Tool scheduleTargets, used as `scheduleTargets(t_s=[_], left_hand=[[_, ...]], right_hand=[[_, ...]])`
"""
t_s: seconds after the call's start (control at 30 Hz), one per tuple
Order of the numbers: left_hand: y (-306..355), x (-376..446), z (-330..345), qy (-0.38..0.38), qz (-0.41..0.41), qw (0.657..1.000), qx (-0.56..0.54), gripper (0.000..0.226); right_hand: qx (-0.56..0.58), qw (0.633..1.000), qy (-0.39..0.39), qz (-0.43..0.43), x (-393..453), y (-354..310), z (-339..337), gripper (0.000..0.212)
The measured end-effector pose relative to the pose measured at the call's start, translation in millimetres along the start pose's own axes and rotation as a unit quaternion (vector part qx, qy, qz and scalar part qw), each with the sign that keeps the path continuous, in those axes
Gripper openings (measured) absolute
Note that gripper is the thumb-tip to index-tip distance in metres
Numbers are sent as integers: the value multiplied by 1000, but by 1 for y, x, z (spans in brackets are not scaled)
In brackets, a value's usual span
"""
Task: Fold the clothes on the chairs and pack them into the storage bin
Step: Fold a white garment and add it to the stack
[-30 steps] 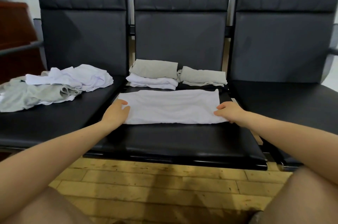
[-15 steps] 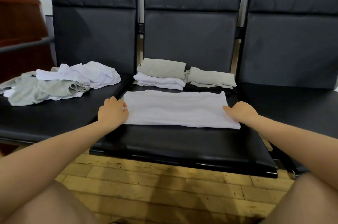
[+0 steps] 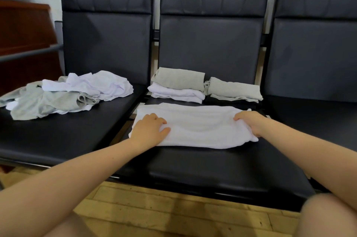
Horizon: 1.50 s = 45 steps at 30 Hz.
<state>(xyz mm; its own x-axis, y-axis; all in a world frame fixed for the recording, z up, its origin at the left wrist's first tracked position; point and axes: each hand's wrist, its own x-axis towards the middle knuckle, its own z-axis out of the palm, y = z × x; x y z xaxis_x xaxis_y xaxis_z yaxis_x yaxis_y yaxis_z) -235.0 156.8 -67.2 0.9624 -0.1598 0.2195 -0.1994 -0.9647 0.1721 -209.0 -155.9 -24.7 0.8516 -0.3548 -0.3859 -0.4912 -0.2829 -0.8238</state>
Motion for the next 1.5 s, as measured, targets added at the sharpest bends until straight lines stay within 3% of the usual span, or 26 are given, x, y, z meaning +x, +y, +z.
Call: scheduleTargets(t_s=[0.07, 0.13, 0.17, 0.2, 0.27, 0.4, 0.47, 0.6, 0.7, 0.8, 0.87, 1.03, 1.23, 1.4, 1.5], left_hand=[[-3, 0, 3, 6, 4, 1000, 6, 43], [-4, -2, 5, 12, 4, 1000, -7, 42], [-5, -2, 5, 12, 0, 1000, -20, 41], [-7, -1, 5, 10, -8, 999, -38, 38], [-9, 3, 5, 5, -32, 995, -91, 32], [-13, 13, 1, -20, -85, 982, -169, 27], [-13, 16, 1, -17, -97, 981, -169, 26], [-6, 24, 4, 7, -123, 981, -150, 34], [8, 32, 6, 13, -130, 979, -155, 43], [25, 38, 10, 3, -127, 978, -165, 47], [33, 43, 15, -19, -121, 980, -159, 40], [41, 50, 20, -32, -116, 976, -183, 35], [69, 52, 23, -69, -66, 976, -196, 31], [107, 51, 17, -120, 6, 966, -229, 30], [110, 52, 13, -81, -7, 975, -209, 20]], right_hand=[[19, 999, -8, -38, 0, -7, 9, 51], [8, 995, 5, -101, -4, -19, 22, 12], [3, 993, 5, -121, -7, -27, 30, 6], [-4, 991, -2, -137, -13, -35, 39, 16], [10, 989, -55, -136, -22, -47, 57, 14], [2, 963, -247, -104, -48, -46, 81, 19], [1, 955, -273, -114, -53, -42, 83, 25], [32, 973, -86, -211, -29, -32, 76, 13], [-64, 973, 12, -223, -11, -13, 65, 20], [-164, 971, -29, -169, -9, -1, 60, 51], [-232, 953, -40, -192, -9, 0, 62, 56], [-222, 945, -89, -225, -6, 6, 73, 38], [-192, 946, -37, -259, -11, 14, 49, 15], [-170, 967, 18, -191, -10, 28, 7, 11], [-151, 977, 70, -135, -13, 28, -19, 15]])
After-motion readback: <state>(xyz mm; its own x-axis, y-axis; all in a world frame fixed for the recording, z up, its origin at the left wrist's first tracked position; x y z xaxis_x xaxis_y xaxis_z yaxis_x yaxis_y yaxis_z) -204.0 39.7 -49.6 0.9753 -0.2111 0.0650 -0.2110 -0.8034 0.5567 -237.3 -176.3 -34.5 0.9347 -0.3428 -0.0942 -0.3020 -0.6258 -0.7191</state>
